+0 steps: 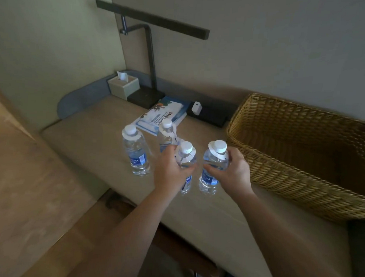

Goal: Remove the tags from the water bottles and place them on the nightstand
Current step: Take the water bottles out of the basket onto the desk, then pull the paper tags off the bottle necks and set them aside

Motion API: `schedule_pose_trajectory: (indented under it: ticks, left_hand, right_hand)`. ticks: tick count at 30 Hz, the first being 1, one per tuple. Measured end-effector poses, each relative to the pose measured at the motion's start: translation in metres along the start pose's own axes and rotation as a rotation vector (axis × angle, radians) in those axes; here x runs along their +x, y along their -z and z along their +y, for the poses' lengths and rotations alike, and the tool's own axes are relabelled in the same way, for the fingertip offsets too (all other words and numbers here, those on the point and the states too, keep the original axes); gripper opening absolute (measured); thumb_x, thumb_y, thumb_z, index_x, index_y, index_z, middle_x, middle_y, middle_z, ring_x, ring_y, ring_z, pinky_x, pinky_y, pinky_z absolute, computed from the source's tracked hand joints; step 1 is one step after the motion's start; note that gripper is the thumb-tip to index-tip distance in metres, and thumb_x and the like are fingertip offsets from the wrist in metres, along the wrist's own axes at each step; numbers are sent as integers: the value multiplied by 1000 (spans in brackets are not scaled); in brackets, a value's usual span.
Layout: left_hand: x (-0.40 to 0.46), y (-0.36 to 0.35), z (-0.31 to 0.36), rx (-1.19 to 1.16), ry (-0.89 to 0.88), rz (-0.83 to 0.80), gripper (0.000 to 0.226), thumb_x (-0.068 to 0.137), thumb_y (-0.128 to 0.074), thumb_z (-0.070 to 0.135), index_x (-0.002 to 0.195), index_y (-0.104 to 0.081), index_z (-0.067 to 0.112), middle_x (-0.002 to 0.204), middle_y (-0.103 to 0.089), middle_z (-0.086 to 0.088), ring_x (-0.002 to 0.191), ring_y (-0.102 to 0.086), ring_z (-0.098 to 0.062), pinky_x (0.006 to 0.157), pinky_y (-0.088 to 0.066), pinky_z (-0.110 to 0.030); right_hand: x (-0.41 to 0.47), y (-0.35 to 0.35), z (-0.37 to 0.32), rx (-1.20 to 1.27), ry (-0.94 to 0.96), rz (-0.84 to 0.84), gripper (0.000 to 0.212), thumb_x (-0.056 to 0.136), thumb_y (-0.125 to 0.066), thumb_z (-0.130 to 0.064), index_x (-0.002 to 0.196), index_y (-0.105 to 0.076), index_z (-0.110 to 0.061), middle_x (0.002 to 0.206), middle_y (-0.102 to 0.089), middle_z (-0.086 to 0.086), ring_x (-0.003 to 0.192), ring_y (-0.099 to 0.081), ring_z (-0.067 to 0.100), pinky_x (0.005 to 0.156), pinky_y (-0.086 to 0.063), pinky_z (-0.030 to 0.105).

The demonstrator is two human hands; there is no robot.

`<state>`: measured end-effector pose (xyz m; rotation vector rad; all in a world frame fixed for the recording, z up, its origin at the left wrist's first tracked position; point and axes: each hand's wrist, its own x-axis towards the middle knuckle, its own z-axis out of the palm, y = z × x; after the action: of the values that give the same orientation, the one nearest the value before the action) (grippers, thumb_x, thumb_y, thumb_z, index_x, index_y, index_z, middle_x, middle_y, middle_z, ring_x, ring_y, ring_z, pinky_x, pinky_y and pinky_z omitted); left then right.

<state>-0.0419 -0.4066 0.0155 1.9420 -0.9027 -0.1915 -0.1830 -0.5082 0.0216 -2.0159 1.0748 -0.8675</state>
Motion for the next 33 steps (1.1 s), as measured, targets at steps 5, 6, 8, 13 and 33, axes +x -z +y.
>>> schedule_pose_trajectory:
  ticks: [5,6,8,13,33]
  left_hand:
    - [-5,-13,-14,29,79,30,57,66,-82,45,109,-53,22,100,-65,6,82,-62,-16,67,-49,-33]
    - [-5,-14,-14,31,82,35,57,66,-82,45,109,-53,22,99,-64,6,80,-61,-16,64,-46,-30]
    - [-5,-14,-14,39,78,36,58,66,-82,46,109,-52,22,98,-64,6,79,-61,-15,62,-43,-27]
    - [-7,-14,-14,43,56,39,62,68,-83,44,115,-50,19,107,-64,4,88,-62,-16,69,-48,-30]
    - [-50,12,36,7,-363,258,52,84,-70,30,126,-49,6,121,-53,-8,111,-53,-21,90,-50,-33]
  right_hand:
    - [-6,-11,18,-19,-39,-1,57,59,-86,-37,104,-53,-24,95,-54,-11,84,-51,5,62,-34,6]
    - [-6,-13,20,-19,-44,2,57,59,-86,-37,104,-53,-23,95,-54,-11,85,-52,5,62,-34,6]
    - [-6,-13,22,-23,-50,11,57,59,-86,-39,103,-51,-25,95,-53,-11,85,-50,4,62,-33,6]
    - [-8,-14,24,-40,-61,18,58,59,-86,-41,100,-48,-24,97,-51,-9,88,-49,7,62,-32,9]
    - [-13,39,60,236,-303,-341,77,75,-54,-68,137,-46,-22,126,-58,-9,118,-51,10,91,-40,29]
